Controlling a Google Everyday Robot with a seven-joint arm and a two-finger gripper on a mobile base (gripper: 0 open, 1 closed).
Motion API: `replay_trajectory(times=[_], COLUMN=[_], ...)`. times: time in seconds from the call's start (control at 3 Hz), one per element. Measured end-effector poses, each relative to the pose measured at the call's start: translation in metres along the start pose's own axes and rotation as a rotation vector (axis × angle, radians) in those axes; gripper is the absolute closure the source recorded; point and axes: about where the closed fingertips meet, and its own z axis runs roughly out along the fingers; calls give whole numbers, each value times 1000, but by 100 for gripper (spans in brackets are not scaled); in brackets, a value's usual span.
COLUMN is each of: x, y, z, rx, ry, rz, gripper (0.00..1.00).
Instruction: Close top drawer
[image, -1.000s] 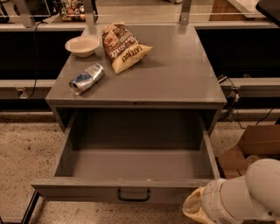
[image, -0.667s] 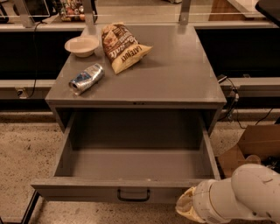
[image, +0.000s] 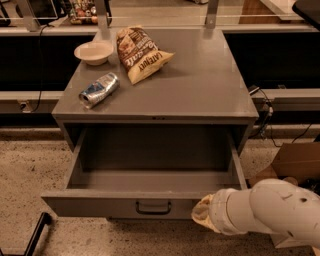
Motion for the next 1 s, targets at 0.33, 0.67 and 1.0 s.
replay_trajectory(times=[0.33,0.67,1.0], x=[-17,-32,-36], y=[-36,-52,-54], z=[0,-2,-2], rx=[68,84,83], ry=[7,45,56], rz=[-43,-99,-117], gripper=[100,100,100])
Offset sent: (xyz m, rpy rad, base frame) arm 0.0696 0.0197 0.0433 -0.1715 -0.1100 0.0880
